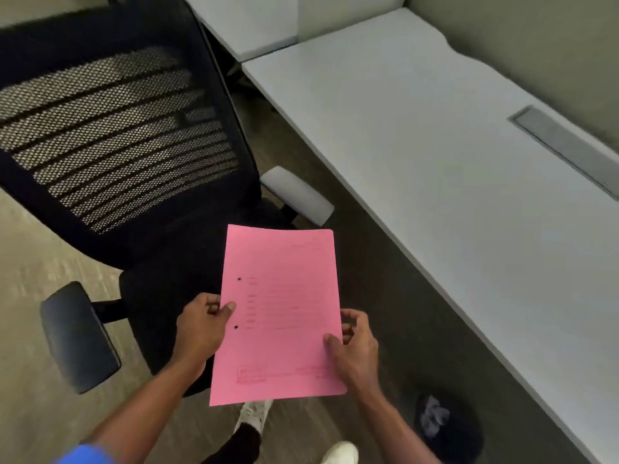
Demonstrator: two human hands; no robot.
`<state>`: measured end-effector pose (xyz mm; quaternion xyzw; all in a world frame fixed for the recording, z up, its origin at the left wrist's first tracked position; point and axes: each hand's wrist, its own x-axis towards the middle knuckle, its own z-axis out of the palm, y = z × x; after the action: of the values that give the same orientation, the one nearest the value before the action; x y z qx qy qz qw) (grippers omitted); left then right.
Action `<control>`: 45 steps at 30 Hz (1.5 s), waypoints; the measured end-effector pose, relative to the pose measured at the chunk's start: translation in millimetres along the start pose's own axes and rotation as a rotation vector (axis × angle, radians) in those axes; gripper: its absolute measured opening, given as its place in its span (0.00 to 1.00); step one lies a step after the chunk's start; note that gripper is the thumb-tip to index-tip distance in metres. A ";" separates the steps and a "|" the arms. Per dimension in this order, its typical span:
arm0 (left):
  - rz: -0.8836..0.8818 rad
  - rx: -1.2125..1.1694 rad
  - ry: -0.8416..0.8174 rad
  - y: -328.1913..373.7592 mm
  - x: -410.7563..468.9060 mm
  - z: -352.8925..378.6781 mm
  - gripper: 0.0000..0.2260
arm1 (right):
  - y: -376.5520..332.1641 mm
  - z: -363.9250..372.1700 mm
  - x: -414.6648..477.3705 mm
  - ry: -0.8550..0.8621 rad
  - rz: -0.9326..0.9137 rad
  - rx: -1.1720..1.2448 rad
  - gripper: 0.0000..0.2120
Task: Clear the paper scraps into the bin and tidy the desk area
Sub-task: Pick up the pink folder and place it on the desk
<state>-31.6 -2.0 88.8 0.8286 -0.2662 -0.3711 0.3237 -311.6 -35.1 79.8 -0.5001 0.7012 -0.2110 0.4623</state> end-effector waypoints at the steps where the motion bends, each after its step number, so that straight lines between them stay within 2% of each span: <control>1: 0.014 -0.012 -0.007 8.7 -10.5 2.5 0.03 | -0.2 -12.3 -8.8 0.006 -0.002 0.010 0.23; 5: 0.075 -0.012 -0.062 40.6 -54.5 14.9 0.04 | 3.0 -62.8 -45.2 0.031 0.019 0.064 0.23; 14: 0.219 -0.015 -0.273 94.3 -133.5 65.1 0.31 | 34.6 -171.3 -89.2 0.090 -0.071 0.089 0.29; 17: 0.276 -0.038 -0.324 110.0 -152.0 86.4 0.36 | 41.1 -205.6 -89.5 0.089 -0.111 0.085 0.33; 22: 0.338 -0.019 -0.407 137.4 -166.5 114.0 0.42 | 38.6 -251.4 -80.9 0.103 -0.134 0.109 0.33; 30: 0.406 -0.013 -0.403 186.9 -138.2 135.9 0.39 | 21.5 -283.3 -45.8 0.158 -0.166 0.153 0.33; 37: 0.412 -0.050 -0.274 238.7 -75.6 167.1 0.23 | -13.3 -291.6 23.2 0.180 -0.175 0.162 0.34; 42: 0.447 -0.097 -0.265 295.4 -30.0 183.6 0.24 | -47.6 -296.7 78.7 0.202 -0.152 0.154 0.34; 45: 0.446 -0.071 -0.289 331.9 0.1 192.5 0.22 | -72.1 -299.2 109.2 0.229 -0.142 0.146 0.33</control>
<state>-249.8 -282.6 233.3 0.6761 -0.4722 -0.4143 0.3850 -540.1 -212.4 231.4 -0.4863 0.6949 -0.3494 0.3982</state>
